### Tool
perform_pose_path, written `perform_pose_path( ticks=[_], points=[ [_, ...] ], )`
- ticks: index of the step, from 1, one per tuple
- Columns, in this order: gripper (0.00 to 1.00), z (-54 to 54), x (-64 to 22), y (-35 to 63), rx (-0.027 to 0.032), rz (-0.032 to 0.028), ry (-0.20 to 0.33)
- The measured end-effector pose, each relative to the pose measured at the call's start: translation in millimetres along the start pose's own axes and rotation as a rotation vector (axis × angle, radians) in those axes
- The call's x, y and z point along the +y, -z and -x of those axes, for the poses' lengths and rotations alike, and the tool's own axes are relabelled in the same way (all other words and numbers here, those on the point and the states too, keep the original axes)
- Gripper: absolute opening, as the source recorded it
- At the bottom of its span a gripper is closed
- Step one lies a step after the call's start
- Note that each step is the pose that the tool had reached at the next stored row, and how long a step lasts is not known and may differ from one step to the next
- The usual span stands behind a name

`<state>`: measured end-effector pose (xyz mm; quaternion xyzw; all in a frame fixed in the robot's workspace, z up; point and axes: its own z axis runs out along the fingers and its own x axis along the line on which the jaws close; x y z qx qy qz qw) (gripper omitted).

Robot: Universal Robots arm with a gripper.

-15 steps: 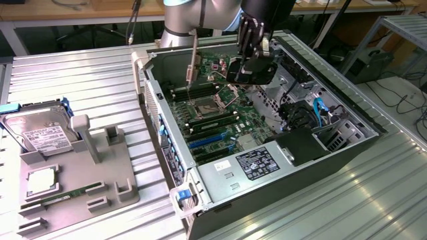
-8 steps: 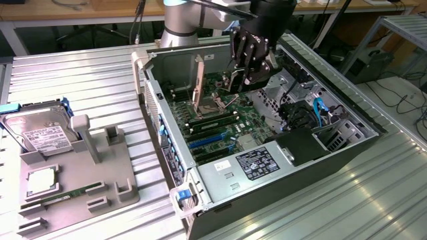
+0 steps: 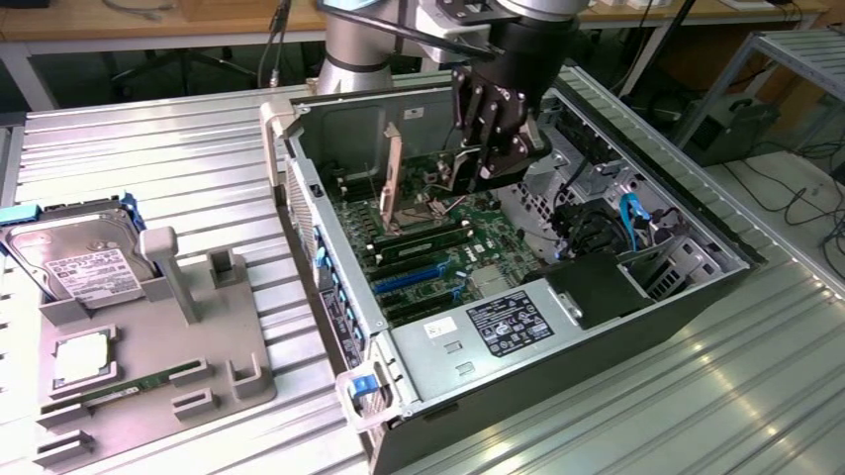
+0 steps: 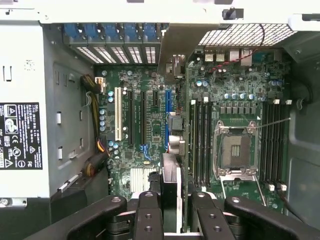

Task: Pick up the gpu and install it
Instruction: 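Insert the gpu into the slot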

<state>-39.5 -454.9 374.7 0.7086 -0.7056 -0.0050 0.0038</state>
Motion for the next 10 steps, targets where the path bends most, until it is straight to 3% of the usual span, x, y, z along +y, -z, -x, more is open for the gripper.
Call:
perform_pose_path(
  ticks=[10],
  points=[
    [0.27, 0.0, -0.1, -4.9, 0.0000, 0.0000, 0.000]
  ],
)
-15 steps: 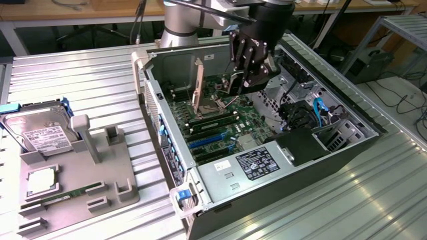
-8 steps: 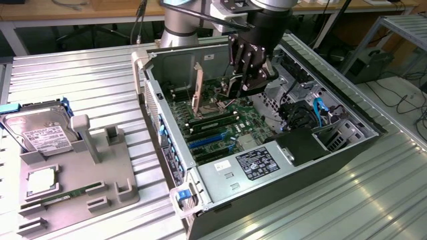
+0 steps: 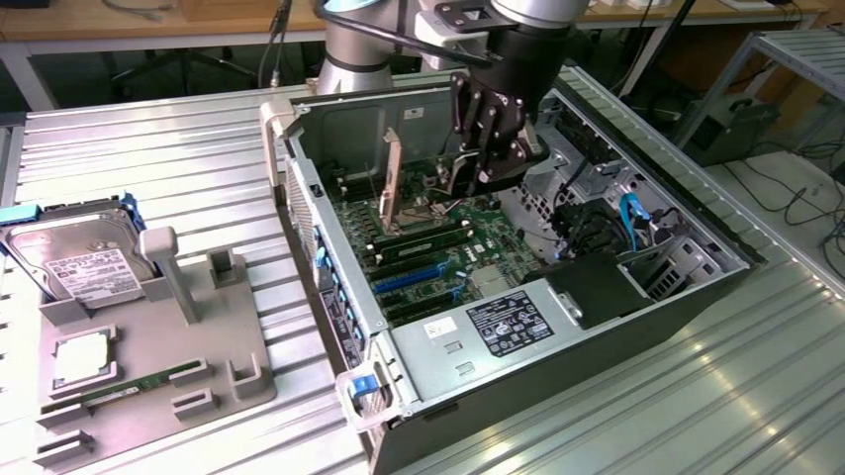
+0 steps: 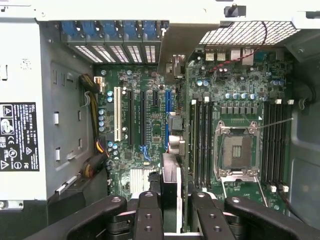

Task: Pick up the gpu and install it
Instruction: 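Insert the gpu into the slot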

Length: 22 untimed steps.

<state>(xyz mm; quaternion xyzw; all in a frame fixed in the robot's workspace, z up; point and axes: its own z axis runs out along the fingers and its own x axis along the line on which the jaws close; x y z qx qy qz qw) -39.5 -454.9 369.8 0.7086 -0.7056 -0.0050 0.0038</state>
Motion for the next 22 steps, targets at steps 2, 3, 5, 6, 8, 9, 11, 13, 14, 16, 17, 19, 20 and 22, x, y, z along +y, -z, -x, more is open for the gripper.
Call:
perform_pose_path(
  ticks=[2, 3, 5, 6, 8, 9, 11, 13, 14, 16, 17, 19, 20, 22],
  points=[
    [0.27, 0.0, 0.0, -0.8, 0.0000, 0.0000, 0.000],
    [0.27, 0.0, 0.0, -1.3, 0.0000, 0.0000, 0.000],
    [0.27, 0.0, 0.0, -2.2, 0.0000, 0.0000, 0.000],
    [0.27, 0.0, 0.0, -2.6, 0.0000, 0.0000, 0.000],
    [0.27, 0.0, -0.1, -3.5, 0.0000, 0.0000, 0.000],
    [0.27, 0.0, 0.0, -4.0, 0.0000, 0.0000, 0.000],
    [0.27, 0.0, -0.1, -4.8, 0.0000, 0.0000, 0.000],
    [0.27, 0.0, -0.1, -5.5, 0.0001, 0.0000, 0.000],
    [0.27, 0.0, -0.1, -5.9, 0.0000, 0.0000, 0.000],
    [0.27, 0.0, -0.1, -6.5, 0.0000, 0.0000, 0.000],
    [0.27, 0.0, -0.1, -6.8, 0.0000, 0.0000, 0.000],
    [0.27, 0.0, -0.1, -7.5, 0.0000, 0.0000, 0.000],
    [0.27, 0.0, -0.1, -7.9, 0.0000, 0.0000, 0.000],
    [0.27, 0.0, -0.1, -9.2, -0.0001, -0.0001, 0.000]
  ],
)
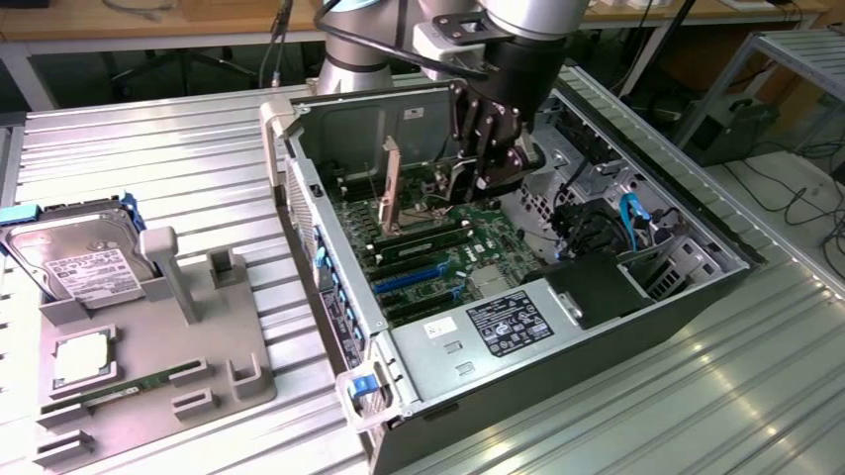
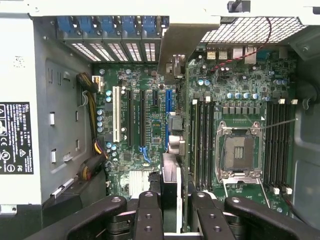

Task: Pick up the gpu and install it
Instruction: 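Insert the gpu into the slot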

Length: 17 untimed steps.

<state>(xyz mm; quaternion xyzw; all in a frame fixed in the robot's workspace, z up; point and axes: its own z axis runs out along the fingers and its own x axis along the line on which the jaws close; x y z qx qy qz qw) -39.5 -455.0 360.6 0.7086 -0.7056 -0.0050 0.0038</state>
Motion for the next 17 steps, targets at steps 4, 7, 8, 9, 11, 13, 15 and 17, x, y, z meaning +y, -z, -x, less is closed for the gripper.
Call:
perform_pose_path(
  ticks=[4, 7, 8, 9, 11, 13, 15, 17],
  points=[
    [0.27, 0.0, 0.3, -4.0, 0.0001, -0.0002, 0.000],
    [0.27, 0.0, 0.2, -6.3, 0.0001, -0.0002, 0.000],
    [0.27, 0.0, 0.2, -6.9, 0.0000, -0.0002, 0.000],
    [0.27, 0.0, 0.2, -7.3, 0.0001, -0.0002, 0.000],
    [0.27, 0.0, 0.2, -7.8, 0.0002, -0.0002, 0.000],
    [0.27, 0.0, 0.2, -9.2, -0.0001, -0.0002, 0.000],
    [0.27, 0.0, 0.2, -10.1, 0.0000, -0.0002, 0.000],
    [0.27, 0.0, 0.3, -10.9, 0.0000, -0.0002, 0.000]
  ],
)
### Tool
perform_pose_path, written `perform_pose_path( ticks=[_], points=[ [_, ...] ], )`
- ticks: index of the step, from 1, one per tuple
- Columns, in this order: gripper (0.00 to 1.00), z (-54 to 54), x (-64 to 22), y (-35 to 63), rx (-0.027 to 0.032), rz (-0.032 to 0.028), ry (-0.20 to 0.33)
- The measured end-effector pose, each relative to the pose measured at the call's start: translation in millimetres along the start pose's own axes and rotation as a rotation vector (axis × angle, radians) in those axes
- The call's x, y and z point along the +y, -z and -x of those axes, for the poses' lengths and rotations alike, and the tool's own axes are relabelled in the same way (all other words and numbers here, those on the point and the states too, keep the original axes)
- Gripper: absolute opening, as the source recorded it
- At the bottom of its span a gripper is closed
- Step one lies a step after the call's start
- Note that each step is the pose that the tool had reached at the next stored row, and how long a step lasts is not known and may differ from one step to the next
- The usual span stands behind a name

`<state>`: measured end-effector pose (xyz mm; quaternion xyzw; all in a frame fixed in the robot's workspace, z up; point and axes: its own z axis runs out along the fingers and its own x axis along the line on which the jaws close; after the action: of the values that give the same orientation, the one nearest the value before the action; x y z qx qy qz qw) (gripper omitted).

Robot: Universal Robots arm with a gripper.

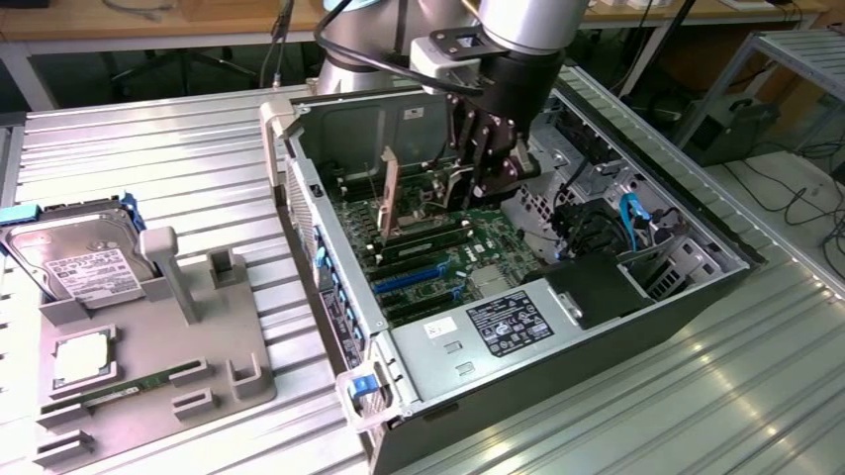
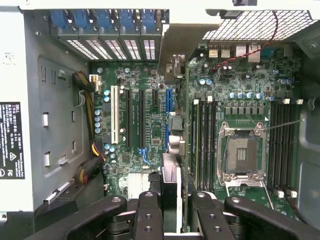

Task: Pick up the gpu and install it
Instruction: 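Insert the gpu into the slot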

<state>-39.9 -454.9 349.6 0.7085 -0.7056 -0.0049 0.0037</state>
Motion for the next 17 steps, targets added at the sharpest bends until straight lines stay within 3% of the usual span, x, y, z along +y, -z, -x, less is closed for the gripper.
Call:
perform_pose_path(
  ticks=[17],
  points=[
    [0.27, 0.0, -0.1, -6.7, 0.0001, 0.0000, 0.000]
  ],
)
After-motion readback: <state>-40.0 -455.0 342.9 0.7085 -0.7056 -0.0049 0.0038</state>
